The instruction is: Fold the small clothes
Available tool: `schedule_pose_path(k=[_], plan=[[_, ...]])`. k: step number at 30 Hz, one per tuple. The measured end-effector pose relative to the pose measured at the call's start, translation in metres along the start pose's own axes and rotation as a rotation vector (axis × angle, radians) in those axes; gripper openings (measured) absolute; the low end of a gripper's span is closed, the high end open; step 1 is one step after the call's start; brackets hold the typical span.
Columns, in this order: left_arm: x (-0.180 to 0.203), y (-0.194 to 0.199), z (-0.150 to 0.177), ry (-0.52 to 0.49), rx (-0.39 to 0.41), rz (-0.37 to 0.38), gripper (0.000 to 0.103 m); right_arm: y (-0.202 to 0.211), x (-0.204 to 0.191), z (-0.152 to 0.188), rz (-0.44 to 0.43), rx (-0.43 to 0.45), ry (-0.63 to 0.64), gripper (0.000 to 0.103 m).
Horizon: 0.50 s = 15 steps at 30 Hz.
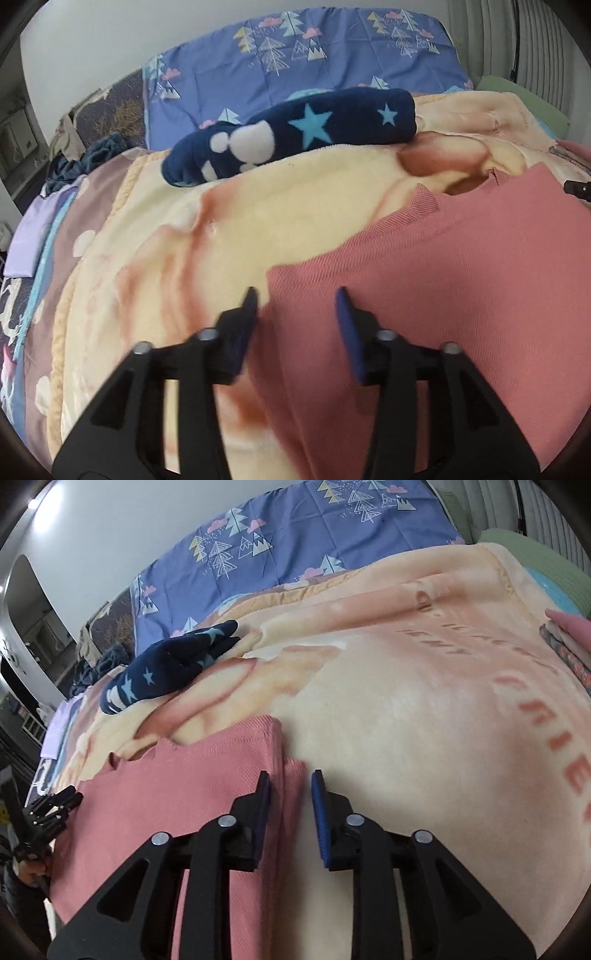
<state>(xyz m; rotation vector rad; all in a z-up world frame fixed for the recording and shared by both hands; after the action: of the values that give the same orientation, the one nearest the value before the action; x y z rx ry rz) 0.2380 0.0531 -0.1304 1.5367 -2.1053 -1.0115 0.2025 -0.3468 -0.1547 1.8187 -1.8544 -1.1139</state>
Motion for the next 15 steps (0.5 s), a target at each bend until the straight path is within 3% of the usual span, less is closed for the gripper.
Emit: schedule_pose_path(k=[6,9,12,14,15], plan=[[0.014,0.081,0.029,0.038,0.110,0.120,0.073,0.035,0.006,0.032,-0.047,0.016,0.021,0.024],[0.023,0.116,0.064,0.023,0.112,0.125,0.075,0.056,0.006,0.054,-0.077,0.032,0.017,0.024],[0.017,0.140,0.096,0.109,0.100,0.160,0.075,0.077,0.005,0.076,-0.102,0.041,0.026,0.024],[0.014,0.151,0.116,0.176,0.088,0.220,0.070,0.088,0.005,0.090,-0.106,0.044,0.027,0.027],[0.016,0.154,0.123,0.189,0.082,0.237,0.054,0.095,0.006,0.099,-0.110,0.044,0.029,0.027]])
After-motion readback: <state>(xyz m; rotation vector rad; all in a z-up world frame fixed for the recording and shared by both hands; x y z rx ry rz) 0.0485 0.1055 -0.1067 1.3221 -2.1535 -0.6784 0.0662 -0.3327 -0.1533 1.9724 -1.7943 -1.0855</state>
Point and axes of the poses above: each gripper's, at about its wrist camera, not at the fingertips, and y roughly against the way its jaws point, x to its right, z to its underside, the point moved 6 cm from there along -y, roughly the way its jaws point, and after that the axes turned 3 degrees about z, right-handed, at the moved point
